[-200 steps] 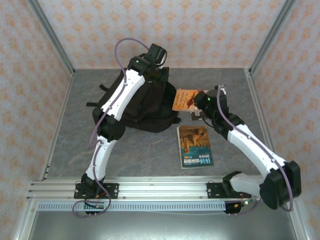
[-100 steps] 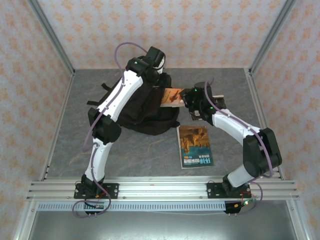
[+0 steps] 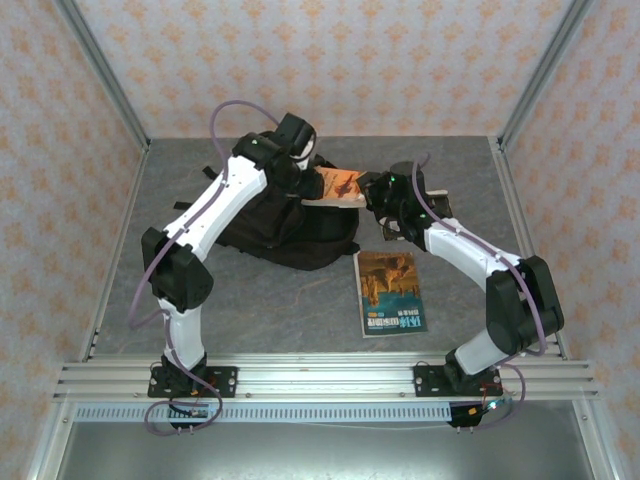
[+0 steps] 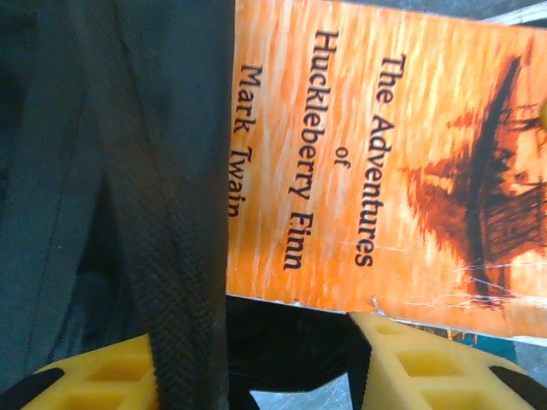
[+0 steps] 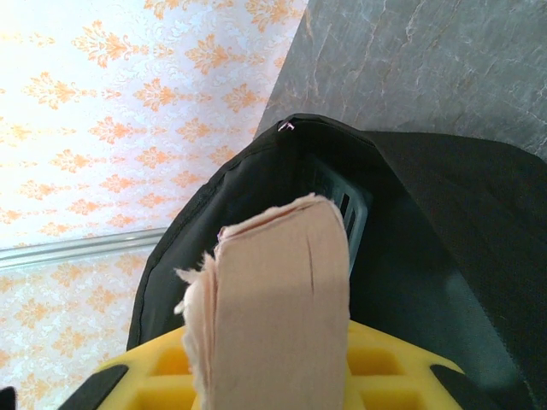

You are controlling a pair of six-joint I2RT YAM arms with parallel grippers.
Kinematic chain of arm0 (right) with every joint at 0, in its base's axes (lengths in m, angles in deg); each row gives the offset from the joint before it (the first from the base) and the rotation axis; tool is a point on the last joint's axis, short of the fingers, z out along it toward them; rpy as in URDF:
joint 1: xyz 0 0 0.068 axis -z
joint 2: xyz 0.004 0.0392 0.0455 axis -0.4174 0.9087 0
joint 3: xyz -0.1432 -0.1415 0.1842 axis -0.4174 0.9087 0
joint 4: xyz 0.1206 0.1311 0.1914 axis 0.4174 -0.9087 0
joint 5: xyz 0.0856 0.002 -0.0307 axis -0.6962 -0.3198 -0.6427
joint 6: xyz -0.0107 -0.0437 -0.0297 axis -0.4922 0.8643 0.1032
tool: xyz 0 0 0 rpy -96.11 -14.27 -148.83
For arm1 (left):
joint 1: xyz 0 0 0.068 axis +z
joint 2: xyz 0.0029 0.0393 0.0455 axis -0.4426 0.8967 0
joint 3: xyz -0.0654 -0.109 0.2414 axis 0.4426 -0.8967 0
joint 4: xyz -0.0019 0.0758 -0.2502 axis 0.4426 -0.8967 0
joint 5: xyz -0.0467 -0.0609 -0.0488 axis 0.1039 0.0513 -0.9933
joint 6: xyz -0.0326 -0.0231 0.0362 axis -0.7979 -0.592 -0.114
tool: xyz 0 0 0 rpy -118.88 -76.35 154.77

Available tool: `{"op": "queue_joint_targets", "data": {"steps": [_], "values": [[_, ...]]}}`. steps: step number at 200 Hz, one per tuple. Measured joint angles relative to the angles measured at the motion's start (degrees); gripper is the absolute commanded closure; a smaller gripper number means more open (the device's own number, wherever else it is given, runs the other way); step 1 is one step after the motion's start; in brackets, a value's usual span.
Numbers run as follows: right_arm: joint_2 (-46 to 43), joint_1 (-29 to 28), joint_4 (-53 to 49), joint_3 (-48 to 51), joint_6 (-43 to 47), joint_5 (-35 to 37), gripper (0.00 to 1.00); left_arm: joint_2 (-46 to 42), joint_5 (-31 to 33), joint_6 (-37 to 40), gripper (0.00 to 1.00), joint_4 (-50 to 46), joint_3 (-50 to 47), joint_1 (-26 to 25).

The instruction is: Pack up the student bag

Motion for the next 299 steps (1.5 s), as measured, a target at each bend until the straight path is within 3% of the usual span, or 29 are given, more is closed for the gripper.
{"op": "queue_joint_targets", "data": {"steps": [23, 73, 110, 180, 247, 299], "values": [[0.0, 0.0, 0.0, 0.2, 0.0, 0.0, 1.0, -0.5, 2.1, 0.0, 1.0, 0.6, -2.2, -0.3], [-1.0, -0.7, -2.8, 0.4, 2.7, 1.6, 1.0, -0.9, 6.9, 0.9, 1.0, 0.2, 1.2, -0.2], [-3.0, -1.5, -4.0, 3.1, 4.7, 3.0, 1.0, -6.9, 10.2, 2.8, 1.0, 0.6, 1.5, -0.2], [-0.8, -3.2, -1.9, 4.2, 4.5, 2.3, 1.0, -12.9, 9.1, 5.2, 1.0, 3.7, -1.5, 0.3], [5.6, -5.1, 2.4, -1.2, -5.2, 1.7, 1.0, -14.7, 5.2, 5.2, 1.0, 10.1, -8.4, 0.3], [16.5, -6.8, 6.7, -7.2, -14.7, 6.3, 1.0, -17.4, 5.2, 4.1, 1.0, 13.8, -11.5, 0.3]]}}
